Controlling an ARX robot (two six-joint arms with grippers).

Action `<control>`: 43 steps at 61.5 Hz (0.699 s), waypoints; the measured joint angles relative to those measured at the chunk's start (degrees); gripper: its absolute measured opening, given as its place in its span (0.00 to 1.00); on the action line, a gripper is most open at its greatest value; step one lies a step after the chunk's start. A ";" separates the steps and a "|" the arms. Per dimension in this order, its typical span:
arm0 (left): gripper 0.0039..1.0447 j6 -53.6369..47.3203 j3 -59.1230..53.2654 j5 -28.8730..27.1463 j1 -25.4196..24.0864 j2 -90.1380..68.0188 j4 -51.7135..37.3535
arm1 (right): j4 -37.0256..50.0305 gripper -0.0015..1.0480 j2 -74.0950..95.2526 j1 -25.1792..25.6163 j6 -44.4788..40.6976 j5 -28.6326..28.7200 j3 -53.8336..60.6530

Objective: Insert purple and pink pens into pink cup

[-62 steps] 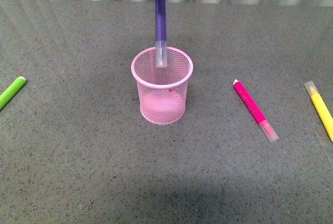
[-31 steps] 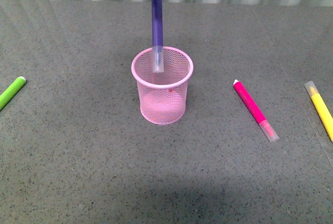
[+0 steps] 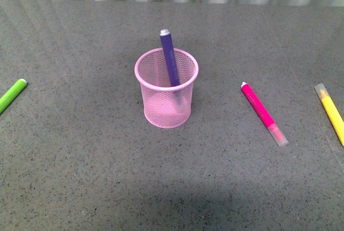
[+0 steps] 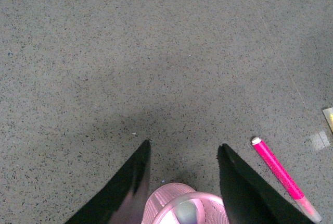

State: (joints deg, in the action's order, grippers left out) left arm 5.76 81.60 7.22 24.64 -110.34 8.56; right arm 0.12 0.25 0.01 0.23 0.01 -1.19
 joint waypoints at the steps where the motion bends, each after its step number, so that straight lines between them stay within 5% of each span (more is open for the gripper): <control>1: 0.46 0.00 0.00 0.02 -0.02 0.00 0.00 | 0.00 0.93 0.00 0.00 0.00 0.00 0.00; 21: 0.93 -0.07 0.35 -0.33 -0.63 0.00 -1.05 | 0.00 0.93 0.00 0.00 0.00 0.00 0.00; 31: 0.93 0.15 3.08 -4.81 -2.60 -0.13 -5.18 | 0.00 0.93 0.00 0.00 0.00 0.00 0.00; 43: 0.93 5.03 8.00 -16.41 -7.96 -0.55 -9.55 | 0.00 0.93 0.00 0.00 0.00 0.00 0.00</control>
State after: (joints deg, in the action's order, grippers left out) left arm 10.79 89.60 -9.19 16.69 -110.89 -0.99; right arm 0.12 0.25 0.01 0.23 0.01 -1.19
